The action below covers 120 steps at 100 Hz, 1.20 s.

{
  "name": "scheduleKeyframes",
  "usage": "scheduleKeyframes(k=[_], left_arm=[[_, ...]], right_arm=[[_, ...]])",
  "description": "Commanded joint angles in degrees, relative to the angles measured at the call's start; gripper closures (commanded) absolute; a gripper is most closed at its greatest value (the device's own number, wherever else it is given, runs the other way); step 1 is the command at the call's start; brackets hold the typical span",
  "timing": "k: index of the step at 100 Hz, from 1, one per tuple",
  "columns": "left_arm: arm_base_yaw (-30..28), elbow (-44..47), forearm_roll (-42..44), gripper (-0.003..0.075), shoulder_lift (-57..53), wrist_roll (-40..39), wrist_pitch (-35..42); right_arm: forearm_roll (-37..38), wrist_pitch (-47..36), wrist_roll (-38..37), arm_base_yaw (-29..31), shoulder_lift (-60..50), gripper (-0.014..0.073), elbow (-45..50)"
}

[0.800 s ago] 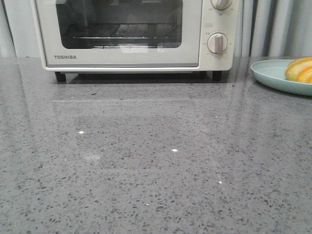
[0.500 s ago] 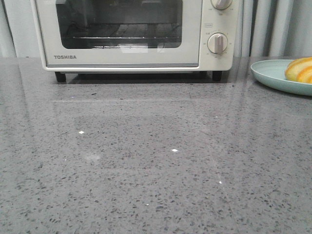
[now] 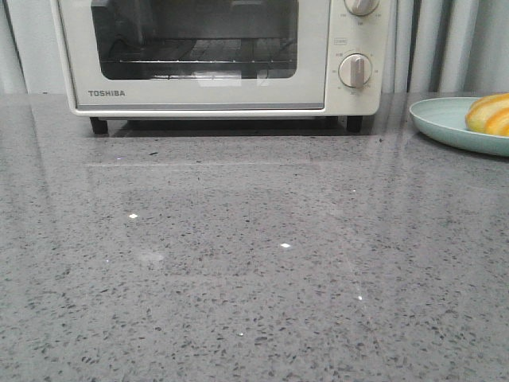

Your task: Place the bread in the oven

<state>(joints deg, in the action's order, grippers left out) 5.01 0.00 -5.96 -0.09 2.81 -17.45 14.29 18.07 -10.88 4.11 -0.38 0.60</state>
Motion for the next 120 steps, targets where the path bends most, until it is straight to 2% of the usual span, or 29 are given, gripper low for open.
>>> scheduleKeyframes(k=[1,12,16,25,31,40,58,65,74,78,91,96,111,120], left_arm=[[-0.18,1.30,-3.13,0.0741,-1.51,-0.47,6.95],[-0.18,1.30,-21.40,0.0741,-1.51,-0.47,15.26],[-0.18,1.30,-27.23,0.0742,-1.51,-0.47,18.11],[-0.18,1.30,-36.05,0.0741,-1.51,-0.47,22.87],[-0.18,1.30,-39.95,0.0741,-1.51,-0.47,24.34],[-0.18,1.30,-42.65,0.0741,-1.51,-0.47,24.57],[-0.18,0.92,-46.06,0.0741,-1.51,-0.47,23.72],[-0.18,0.25,-46.06,0.0742,-1.51,-0.47,23.32],[-0.18,-1.85,-44.70,0.0742,-0.85,-0.23,21.34],[-0.18,-3.55,-42.77,0.0742,0.00,0.19,19.57],[-0.18,-11.01,-33.43,0.0742,6.28,0.19,12.69],[-0.06,-15.14,-29.67,0.0741,9.91,0.64,10.50],[1.72,-26.77,-28.02,0.0741,22.65,13.07,6.43],[3.86,-33.38,-28.02,0.0741,30.52,17.24,5.87]], right_arm=[[3.07,-10.95,-0.35,0.27,-1.18,0.0641,1.43],[-6.17,-29.44,-0.97,0.27,-1.18,0.0641,1.43],[-10.08,-33.81,-0.97,0.27,-1.18,0.0641,1.43],[-15.60,-42.78,-1.61,0.27,-1.18,0.0641,1.43],[-16.76,-47.81,-1.61,0.27,-1.18,0.0641,1.43],[-17.25,-51.97,-3.98,0.27,-1.18,0.0641,1.43],[-17.25,-52.49,-5.64,0.27,-1.18,0.0641,1.43],[-19.44,-49.71,-5.64,0.27,-1.18,0.0641,0.91],[-29.34,-37.24,-5.37,0.27,-1.18,0.0641,-2.48],[-30.76,-32.47,-4.00,0.27,-0.61,0.0641,-4.04],[-29.09,-26.91,-2.42,0.27,3.79,0.0641,-10.02],[-26.92,-22.42,-2.42,0.27,7.01,0.0641,-13.08],[-19.74,-11.71,-2.42,0.27,17.67,0.0641,-21.92],[-16.94,-6.94,-2.42,0.27,23.65,0.0641,-26.64]])
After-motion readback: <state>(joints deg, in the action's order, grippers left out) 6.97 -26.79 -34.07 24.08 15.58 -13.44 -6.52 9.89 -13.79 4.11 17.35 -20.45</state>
